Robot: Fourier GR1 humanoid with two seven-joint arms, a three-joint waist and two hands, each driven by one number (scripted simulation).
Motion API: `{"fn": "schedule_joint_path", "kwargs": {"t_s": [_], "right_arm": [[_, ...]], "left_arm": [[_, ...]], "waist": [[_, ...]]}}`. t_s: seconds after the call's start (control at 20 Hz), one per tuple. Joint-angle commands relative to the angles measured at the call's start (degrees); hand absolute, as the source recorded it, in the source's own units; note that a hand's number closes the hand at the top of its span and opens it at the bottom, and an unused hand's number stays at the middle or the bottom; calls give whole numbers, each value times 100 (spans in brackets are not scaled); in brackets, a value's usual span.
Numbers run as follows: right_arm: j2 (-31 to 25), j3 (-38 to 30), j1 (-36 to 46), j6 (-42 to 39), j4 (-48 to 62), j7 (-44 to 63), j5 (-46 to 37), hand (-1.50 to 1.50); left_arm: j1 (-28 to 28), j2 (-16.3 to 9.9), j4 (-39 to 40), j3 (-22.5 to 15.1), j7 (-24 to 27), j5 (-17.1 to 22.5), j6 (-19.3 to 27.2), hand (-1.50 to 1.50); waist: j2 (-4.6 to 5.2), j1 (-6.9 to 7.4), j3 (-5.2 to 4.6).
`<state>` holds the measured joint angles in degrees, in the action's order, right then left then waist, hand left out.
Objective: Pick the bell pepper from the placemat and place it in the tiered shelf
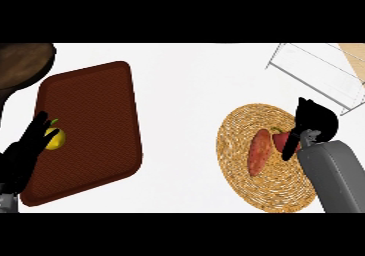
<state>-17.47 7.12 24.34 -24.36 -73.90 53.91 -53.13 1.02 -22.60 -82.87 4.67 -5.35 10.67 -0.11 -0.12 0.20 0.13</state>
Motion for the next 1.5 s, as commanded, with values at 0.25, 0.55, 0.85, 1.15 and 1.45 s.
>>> {"fn": "schedule_joint_path", "kwargs": {"t_s": [0.25, 0.55, 0.85, 1.15, 1.45], "right_arm": [[369, -267, -109, 439, 559, -99, -288, 150], [270, -123, -309, 502, 603, -558, -509, 150], [227, 1, -96, 466, 522, -612, -848, 150], [70, 60, -336, 95, -1154, -235, -943, 150], [429, -363, 1128, 1520, 528, -1343, -748, 150]], "left_arm": [[-268, 324, 391, 92, 46, -416, 53, 0], [-357, 386, 260, 114, -202, -487, -31, 0], [-300, 359, 320, 389, -121, -385, -253, 0], [-369, 476, 697, 404, 203, -574, -173, 0], [-274, 572, 231, 217, -74, -566, -222, 0]], "waist": [[17, -5, -13], [16, -10, -12], [14, -2, -12], [0, -65, -16], [57, 151, -5]]}}
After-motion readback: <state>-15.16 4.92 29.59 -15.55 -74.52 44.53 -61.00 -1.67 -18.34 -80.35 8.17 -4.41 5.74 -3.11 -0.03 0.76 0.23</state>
